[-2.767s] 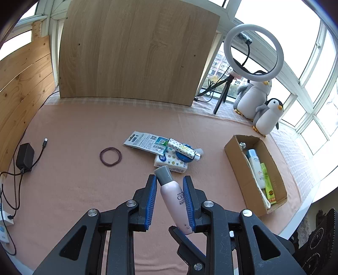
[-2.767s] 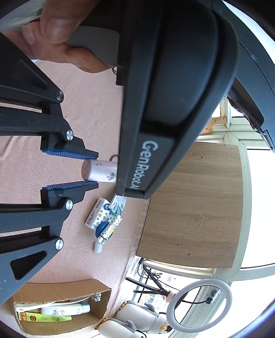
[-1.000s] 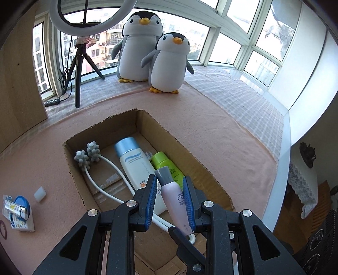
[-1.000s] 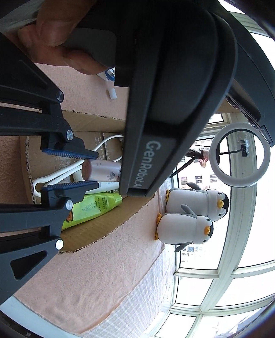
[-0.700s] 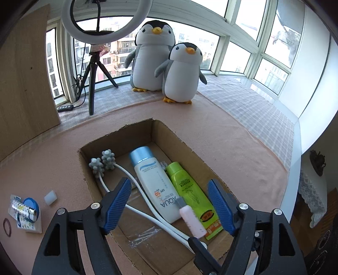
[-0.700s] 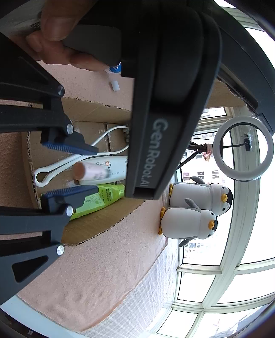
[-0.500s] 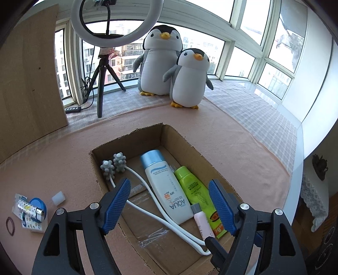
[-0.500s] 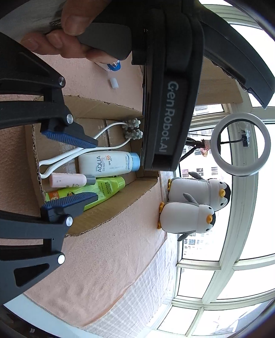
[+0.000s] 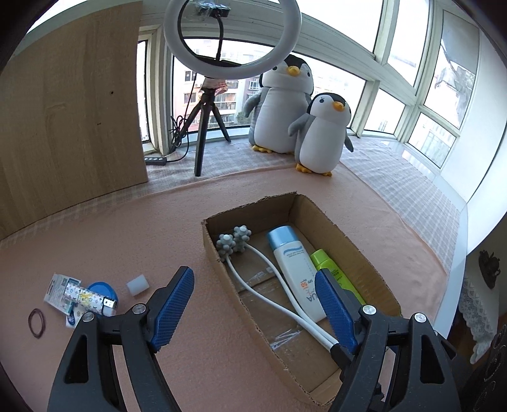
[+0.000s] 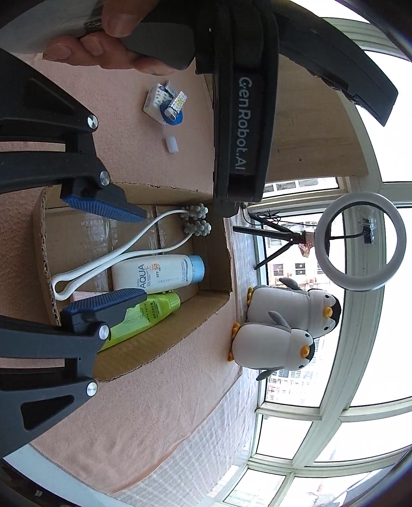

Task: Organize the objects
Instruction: 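Lower the COCO bottle into the box and open the right gripper, then push the right gripper into the tissue pack pile, separating the patterned tube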

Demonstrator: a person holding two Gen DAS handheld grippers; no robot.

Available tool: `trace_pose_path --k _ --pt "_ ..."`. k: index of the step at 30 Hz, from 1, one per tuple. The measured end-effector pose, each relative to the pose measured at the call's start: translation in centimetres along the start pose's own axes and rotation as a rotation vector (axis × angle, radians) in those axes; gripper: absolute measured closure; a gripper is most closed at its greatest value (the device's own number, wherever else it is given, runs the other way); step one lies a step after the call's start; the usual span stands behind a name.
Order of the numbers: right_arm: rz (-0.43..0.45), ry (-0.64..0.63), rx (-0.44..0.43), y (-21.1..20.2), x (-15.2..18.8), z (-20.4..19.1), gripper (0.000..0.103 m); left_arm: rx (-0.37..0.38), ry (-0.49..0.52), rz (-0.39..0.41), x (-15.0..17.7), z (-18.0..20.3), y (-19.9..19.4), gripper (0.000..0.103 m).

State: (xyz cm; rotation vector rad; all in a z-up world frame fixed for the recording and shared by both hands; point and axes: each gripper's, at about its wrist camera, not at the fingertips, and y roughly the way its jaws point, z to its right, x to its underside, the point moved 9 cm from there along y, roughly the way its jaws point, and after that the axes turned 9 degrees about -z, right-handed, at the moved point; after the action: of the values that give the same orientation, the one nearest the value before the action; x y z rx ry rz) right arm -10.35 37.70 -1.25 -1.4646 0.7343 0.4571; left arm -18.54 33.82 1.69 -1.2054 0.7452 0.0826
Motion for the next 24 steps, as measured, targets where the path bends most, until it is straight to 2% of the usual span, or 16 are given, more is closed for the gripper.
trace_pose_path --k 6,12,20,22,24 --pt "-0.011 -0.065 -0.041 0.5 -0.4 -4.1 0.063 -0.055 -0.083 0.009 1.9 -6.0 -1.9 0.021" --pt "-0.052 -0.149 -0.126 2.6 -0.3 -10.3 0.063 -0.145 -0.184 -0.002 5.9 -14.2 -3.5 0.020" --pt "-0.204 -0.315 -0.277 8.1 2.3 -21.1 0.056 -0.271 -0.378 -0.036 13.6 -26.9 -6.6 0.020" --pt "-0.243 -0.315 -0.302 9.9 2.9 -22.8 0.056 -0.305 -0.425 -0.040 15.9 -29.9 -7.8 0.020" --pt "-0.249 -0.311 -0.284 11.1 2.4 -23.3 0.056 -0.343 -0.468 -0.050 18.5 -32.7 -9.2 0.020"
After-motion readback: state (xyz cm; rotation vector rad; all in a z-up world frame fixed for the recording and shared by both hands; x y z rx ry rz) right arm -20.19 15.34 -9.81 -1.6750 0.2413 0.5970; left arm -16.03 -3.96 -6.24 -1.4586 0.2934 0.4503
